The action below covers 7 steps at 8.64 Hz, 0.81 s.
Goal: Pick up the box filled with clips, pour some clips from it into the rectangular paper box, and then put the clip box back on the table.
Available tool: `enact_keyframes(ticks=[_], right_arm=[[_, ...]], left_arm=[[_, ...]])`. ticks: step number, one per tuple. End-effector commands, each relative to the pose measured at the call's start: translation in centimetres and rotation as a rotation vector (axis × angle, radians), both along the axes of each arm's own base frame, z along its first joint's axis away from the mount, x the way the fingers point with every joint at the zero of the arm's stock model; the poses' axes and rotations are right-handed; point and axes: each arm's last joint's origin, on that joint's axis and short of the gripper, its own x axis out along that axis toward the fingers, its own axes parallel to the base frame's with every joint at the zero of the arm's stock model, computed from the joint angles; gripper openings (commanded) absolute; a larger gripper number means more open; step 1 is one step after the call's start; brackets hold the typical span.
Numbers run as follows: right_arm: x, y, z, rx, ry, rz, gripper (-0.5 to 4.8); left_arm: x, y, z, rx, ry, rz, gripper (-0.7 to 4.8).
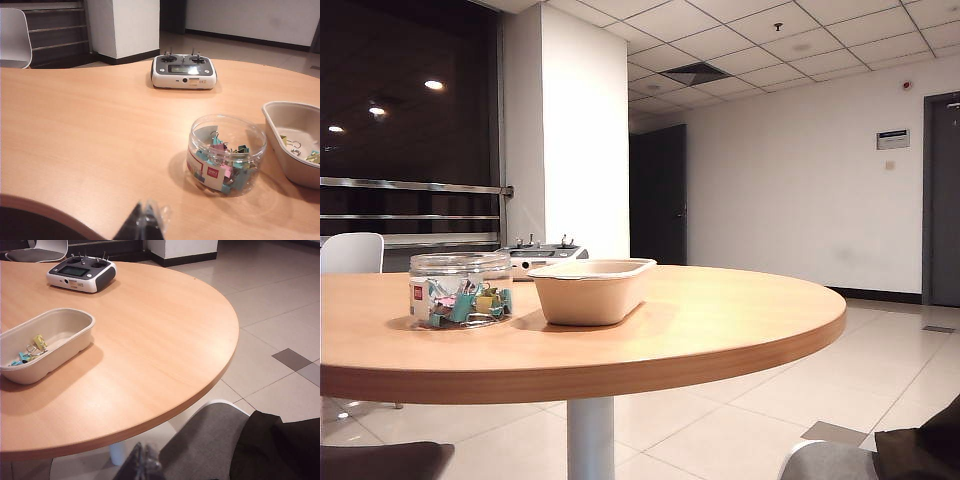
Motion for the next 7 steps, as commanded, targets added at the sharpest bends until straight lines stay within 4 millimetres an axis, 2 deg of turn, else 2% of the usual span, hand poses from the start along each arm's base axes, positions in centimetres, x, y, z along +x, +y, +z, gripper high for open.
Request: enact_keyframes(ticks=[1, 4, 5, 6, 7], right_arm=[[-0.3, -0.3, 0.0, 0.01, -0.036, -0.023, -0.05], [-2.1, -0.9, -2.4, 0.026, -0.13, -0.048, -0.05], [-2.7, -1.0, -3.8, 0.031, -0.171, -0.066, -0.05], [-2.6, -1.4, -4.9, 0.023, -0.187, -0.203, -0.05], [-2.5, -1.6, -5.9, 0.009, -0.147, -0.242, -0.05]], left_arm=[[0.0, 0.0, 0.0, 0.0, -0.004, 0.002, -0.04], [0.0, 0.0, 0.0, 0.0, -0.004, 0.002, -0.04], [0.0, 0.0, 0.0, 0.0, -0.004, 0.002, -0.04], [0.0, 0.0, 0.0, 0.0, -0.004, 0.002, -0.04], [0.0, 0.0, 0.0, 0.0, -0.003, 0.001, -0.04]])
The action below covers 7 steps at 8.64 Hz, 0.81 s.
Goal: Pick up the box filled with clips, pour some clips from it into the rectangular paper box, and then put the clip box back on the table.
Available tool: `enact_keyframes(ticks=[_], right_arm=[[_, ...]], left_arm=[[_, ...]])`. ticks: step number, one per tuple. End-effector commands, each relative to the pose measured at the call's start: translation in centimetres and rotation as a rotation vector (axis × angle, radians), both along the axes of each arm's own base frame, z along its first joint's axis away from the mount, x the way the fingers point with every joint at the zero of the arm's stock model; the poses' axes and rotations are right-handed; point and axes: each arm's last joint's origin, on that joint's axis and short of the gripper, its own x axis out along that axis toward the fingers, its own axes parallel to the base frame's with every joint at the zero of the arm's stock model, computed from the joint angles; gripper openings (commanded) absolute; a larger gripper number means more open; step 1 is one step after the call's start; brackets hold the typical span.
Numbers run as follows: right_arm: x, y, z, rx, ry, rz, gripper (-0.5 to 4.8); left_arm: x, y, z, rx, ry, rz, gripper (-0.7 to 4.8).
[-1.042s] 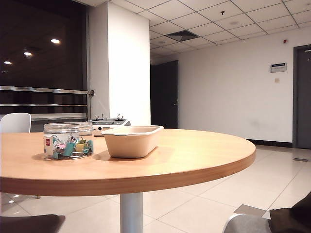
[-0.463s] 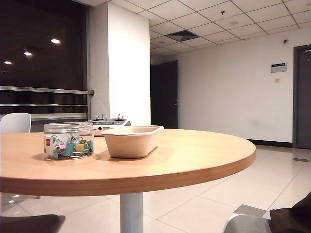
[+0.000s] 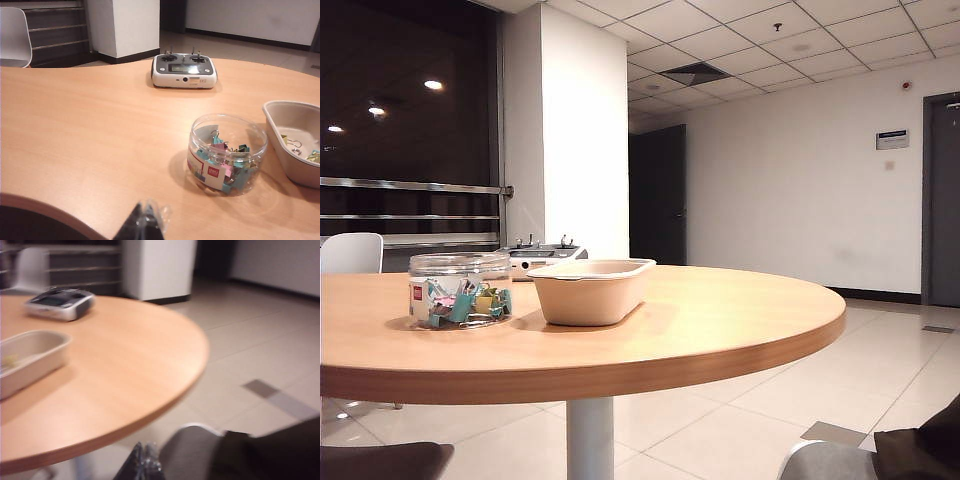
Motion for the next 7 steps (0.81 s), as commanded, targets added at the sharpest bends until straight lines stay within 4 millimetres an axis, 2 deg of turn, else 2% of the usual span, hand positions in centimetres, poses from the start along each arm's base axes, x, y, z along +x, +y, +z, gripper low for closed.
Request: enact_keyframes(ticks=[1, 7], right_arm=[[0.29, -0.51, -1.22, -0.001, 0.031, -0.132, -0.05], [0.3, -0.57, -1.18, 0.0, 0.028, -0.134, -0.05]], left_arm=[[-0.01, 0.01, 0.07, 0.0, -0.007, 0.002, -0.04], [-0.01, 0.02, 0.08, 0.0, -0.007, 0.002, -0.04]])
